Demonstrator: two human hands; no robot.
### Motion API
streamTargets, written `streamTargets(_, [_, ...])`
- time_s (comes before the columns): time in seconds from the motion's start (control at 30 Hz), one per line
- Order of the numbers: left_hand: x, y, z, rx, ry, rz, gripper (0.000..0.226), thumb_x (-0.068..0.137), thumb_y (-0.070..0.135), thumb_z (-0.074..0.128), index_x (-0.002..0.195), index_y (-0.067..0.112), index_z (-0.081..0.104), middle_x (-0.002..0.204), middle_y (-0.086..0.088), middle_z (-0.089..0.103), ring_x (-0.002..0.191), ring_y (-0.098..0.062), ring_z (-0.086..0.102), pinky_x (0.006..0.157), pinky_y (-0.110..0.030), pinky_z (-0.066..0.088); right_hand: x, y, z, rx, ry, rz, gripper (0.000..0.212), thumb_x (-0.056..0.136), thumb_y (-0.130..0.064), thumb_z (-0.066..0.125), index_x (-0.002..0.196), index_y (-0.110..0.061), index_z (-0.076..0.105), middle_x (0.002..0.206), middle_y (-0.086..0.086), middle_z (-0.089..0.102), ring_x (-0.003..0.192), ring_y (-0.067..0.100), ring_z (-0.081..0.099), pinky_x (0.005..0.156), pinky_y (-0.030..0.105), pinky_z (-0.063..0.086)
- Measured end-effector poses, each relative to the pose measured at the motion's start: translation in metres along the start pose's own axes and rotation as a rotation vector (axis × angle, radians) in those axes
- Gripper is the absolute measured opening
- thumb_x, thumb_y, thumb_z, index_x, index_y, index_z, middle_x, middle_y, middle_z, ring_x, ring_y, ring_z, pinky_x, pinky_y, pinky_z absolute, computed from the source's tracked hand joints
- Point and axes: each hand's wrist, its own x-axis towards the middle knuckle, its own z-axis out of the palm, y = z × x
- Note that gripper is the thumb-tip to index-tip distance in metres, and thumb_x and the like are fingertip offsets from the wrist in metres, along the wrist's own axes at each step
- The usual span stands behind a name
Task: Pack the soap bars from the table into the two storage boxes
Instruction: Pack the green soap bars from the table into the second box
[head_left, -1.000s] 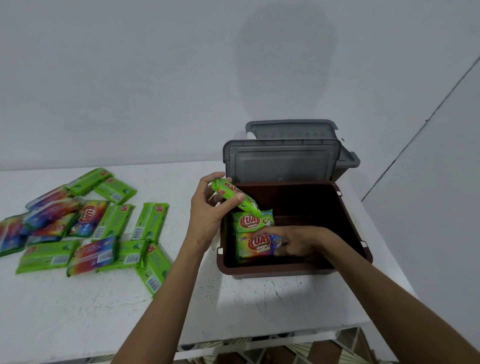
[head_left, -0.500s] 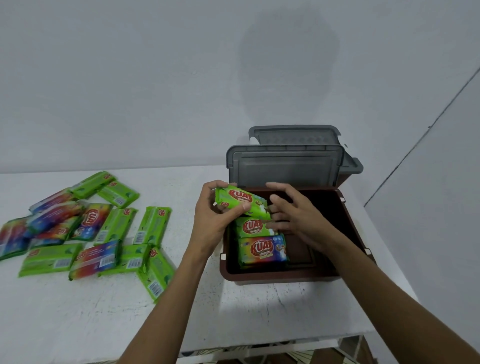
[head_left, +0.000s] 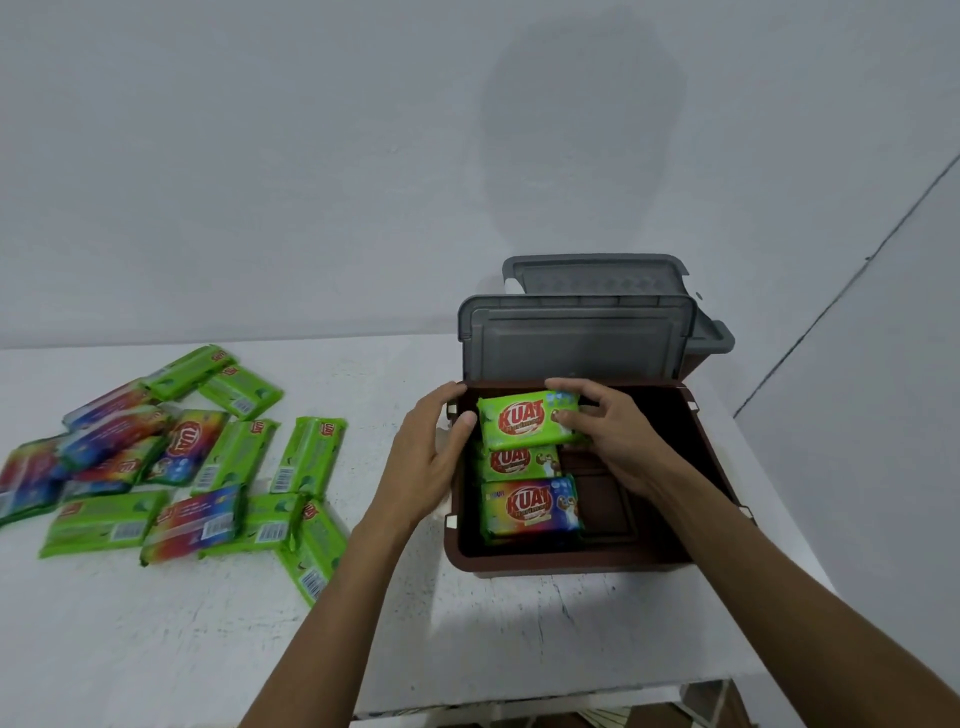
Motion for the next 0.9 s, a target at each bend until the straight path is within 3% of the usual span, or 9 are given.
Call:
streamTargets(0.13, [-0.001, -0.015, 0.007, 0.121, 0.029, 0.056, 0.036, 0.098, 0.038, 0.039, 0.127, 0.024, 0.055, 0.145, 0.009, 0.044, 0.133, -0.009, 0.039, 0.109, -0.033, 0.035, 0.009, 0.014, 0.003, -0.150, -0.025, 0.028, 0.030, 0.093, 0.004, 0.057, 0.114, -0.016, 0.063, 0.110, 0.018, 0.066, 0.087, 0.019, 0.068, 0.059, 0.022, 0.055])
streamTargets(0.27, [0.002, -0.016, 0.008, 0.116, 0.040, 0.069, 0.033, 0.097, 0.033, 0.041, 0.125, 0.024, 0.057, 0.144, 0.009, 0.046, 0.132, -0.009, 0.041, 0.107, -0.026, 0.031, 0.016, 0.030, 0.006, -0.364, -0.047, 0.049, 0.023, 0.095, -0.004, 0.055, 0.109, -0.022, 0.059, 0.116, 0.011, 0.061, 0.094, 0.017, 0.065, 0.066, 0.029, 0.059])
streamTargets(0.4, [0.002, -0.018, 0.009, 0.090, 0.049, 0.061, 0.031, 0.096, 0.032, 0.043, 0.122, 0.025, 0.059, 0.144, 0.008, 0.047, 0.132, -0.009, 0.041, 0.107, -0.024, 0.029, 0.015, 0.036, 0.006, -0.672, -0.012, -0.001, 0.016, 0.098, -0.015, 0.053, 0.109, -0.027, 0.055, 0.115, 0.001, 0.055, 0.083, 0.003, 0.057, 0.051, 0.011, 0.046])
streamTargets(0.6, [0.000, -0.020, 0.011, 0.078, 0.037, 0.038, 0.031, 0.097, 0.036, 0.040, 0.121, 0.028, 0.058, 0.146, 0.012, 0.043, 0.132, -0.005, 0.039, 0.100, -0.008, 0.024, 0.015, 0.044, 0.011, -0.987, -0.048, -0.071, 0.025, 0.099, -0.022, 0.052, 0.123, -0.025, 0.054, 0.127, 0.007, 0.055, 0.099, 0.015, 0.057, 0.063, 0.020, 0.049])
streamTargets(0.67, [-0.001, -0.019, 0.012, 0.070, 0.031, 0.038, 0.030, 0.097, 0.038, 0.039, 0.120, 0.032, 0.056, 0.147, 0.014, 0.042, 0.132, -0.005, 0.039, 0.101, -0.011, 0.026, 0.014, 0.043, 0.012, -1.054, -0.031, -0.077, 0.027, 0.100, -0.024, 0.050, 0.126, -0.026, 0.052, 0.125, 0.008, 0.054, 0.096, 0.015, 0.054, 0.066, 0.023, 0.048])
streamTargets(0.77, [-0.003, -0.016, 0.007, 0.083, -0.003, 0.041, 0.029, 0.098, 0.040, 0.037, 0.125, 0.047, 0.047, 0.148, 0.011, 0.043, 0.133, -0.009, 0.041, 0.107, -0.030, 0.036, 0.006, 0.034, 0.016, -1.210, 0.030, -0.098, 0.033, 0.099, -0.030, 0.049, 0.132, -0.026, 0.050, 0.121, 0.007, 0.054, 0.095, 0.016, 0.054, 0.069, 0.026, 0.043])
streamTargets(0.8, [-0.004, -0.015, 0.004, 0.100, -0.034, 0.052, 0.033, 0.098, 0.039, 0.035, 0.130, 0.044, 0.046, 0.150, 0.009, 0.041, 0.134, -0.010, 0.041, 0.109, -0.033, 0.036, 0.003, 0.029, 0.017, -1.237, 0.069, -0.124, 0.034, 0.098, -0.031, 0.050, 0.131, -0.024, 0.051, 0.119, 0.007, 0.055, 0.096, 0.018, 0.055, 0.070, 0.026, 0.040])
streamTargets(0.9, [-0.008, -0.018, -0.008, 0.154, -0.138, 0.107, 0.046, 0.100, 0.038, 0.034, 0.143, 0.025, 0.045, 0.156, 0.011, 0.030, 0.138, -0.003, 0.033, 0.110, -0.021, 0.027, -0.002, 0.011, 0.030, -1.179, 0.131, -0.218, 0.033, 0.097, -0.033, 0.052, 0.128, -0.021, 0.055, 0.117, 0.004, 0.058, 0.095, 0.014, 0.055, 0.073, 0.026, 0.039])
